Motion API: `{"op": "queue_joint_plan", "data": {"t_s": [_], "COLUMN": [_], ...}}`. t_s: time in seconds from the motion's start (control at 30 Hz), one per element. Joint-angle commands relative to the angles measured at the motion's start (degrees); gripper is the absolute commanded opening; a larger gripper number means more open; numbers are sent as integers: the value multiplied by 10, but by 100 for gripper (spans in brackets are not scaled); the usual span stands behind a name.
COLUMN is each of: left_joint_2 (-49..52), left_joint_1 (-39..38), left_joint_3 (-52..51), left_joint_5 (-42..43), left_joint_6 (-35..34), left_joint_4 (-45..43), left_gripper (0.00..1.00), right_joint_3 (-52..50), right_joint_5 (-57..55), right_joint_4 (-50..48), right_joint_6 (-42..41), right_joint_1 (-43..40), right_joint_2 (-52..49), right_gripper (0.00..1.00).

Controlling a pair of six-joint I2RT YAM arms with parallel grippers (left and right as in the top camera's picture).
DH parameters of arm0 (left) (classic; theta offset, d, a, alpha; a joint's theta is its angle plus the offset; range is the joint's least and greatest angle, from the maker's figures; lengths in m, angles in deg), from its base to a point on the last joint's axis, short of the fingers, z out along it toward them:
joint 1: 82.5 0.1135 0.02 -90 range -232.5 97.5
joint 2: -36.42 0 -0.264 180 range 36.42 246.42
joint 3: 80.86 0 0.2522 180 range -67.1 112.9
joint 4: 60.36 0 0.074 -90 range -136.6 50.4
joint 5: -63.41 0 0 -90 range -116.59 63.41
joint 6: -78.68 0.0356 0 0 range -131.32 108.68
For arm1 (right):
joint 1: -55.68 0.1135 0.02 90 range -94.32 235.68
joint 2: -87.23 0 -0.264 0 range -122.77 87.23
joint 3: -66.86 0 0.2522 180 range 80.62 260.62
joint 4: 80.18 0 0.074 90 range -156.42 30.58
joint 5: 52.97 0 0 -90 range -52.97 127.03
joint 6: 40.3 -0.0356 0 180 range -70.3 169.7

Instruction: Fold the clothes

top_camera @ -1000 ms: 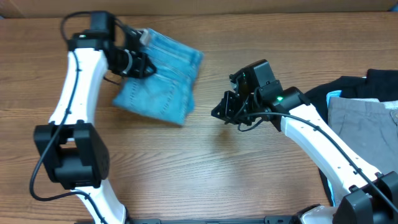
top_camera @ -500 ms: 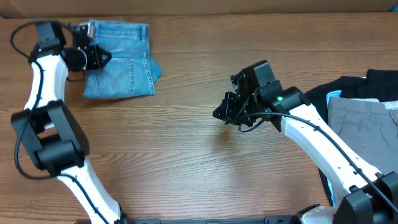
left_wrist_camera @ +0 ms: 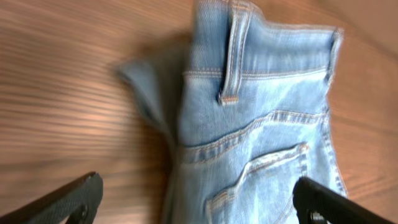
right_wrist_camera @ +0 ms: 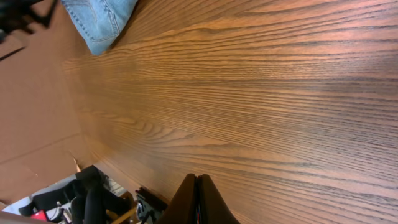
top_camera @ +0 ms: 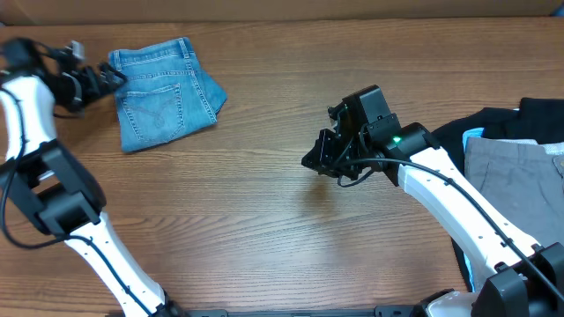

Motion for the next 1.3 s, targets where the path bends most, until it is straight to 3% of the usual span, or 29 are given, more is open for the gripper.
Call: {"op": "queue_joint_plan", "data": {"t_s": [0.0, 0.07, 0.13, 0.17, 0.2, 0.37, 0.47, 0.6, 0.73, 0.93, 1.1, 1.27], "left_joint_2": [-5, -5, -5, -5, -2, 4, 5, 8, 12, 10, 10, 8], "left_joint_1": [33, 37, 31, 14, 3, -79, -124, -161, -160, -114, -71, -56], "left_joint_3": [123, 161, 177, 177, 175, 121, 54, -59, -178, -197, -149, -39], "left_joint_5": [-19, 29, 81, 95, 87, -37, -131, -196, -305, -435, -359, -288], "left_joint_6": [52, 57, 85, 104, 105, 70, -1, -70, -143, -136, -79, -70], "left_joint_4": [74, 113, 151, 186, 198, 209, 160, 64, -48, -71, -43, 37], "left_gripper": [100, 99, 74, 27, 4, 4, 4, 4, 4, 4, 5, 17], "right_joint_3": [6, 6, 6, 6, 6, 6, 6, 6, 6, 6, 6, 6], "right_joint_5": [-6, -10, -10, -11, -13, -19, -20, -21, -21, -21, -21, -21], "right_joint_4": [-1, -3, -6, -9, -10, -10, -10, -10, -10, -9, -12, -14], "right_joint_6": [-4, -4, -4, -4, -4, -4, -5, -5, -5, -5, -7, -7], "right_joint_1": [0, 0, 0, 0, 0, 0, 0, 0, 0, 0, 0, 0], "right_joint_2": [7, 7, 7, 7, 6, 7, 6, 7, 7, 6, 6, 6], "right_gripper": [4, 4, 4, 4, 4, 4, 4, 4, 4, 4, 4, 4]}}
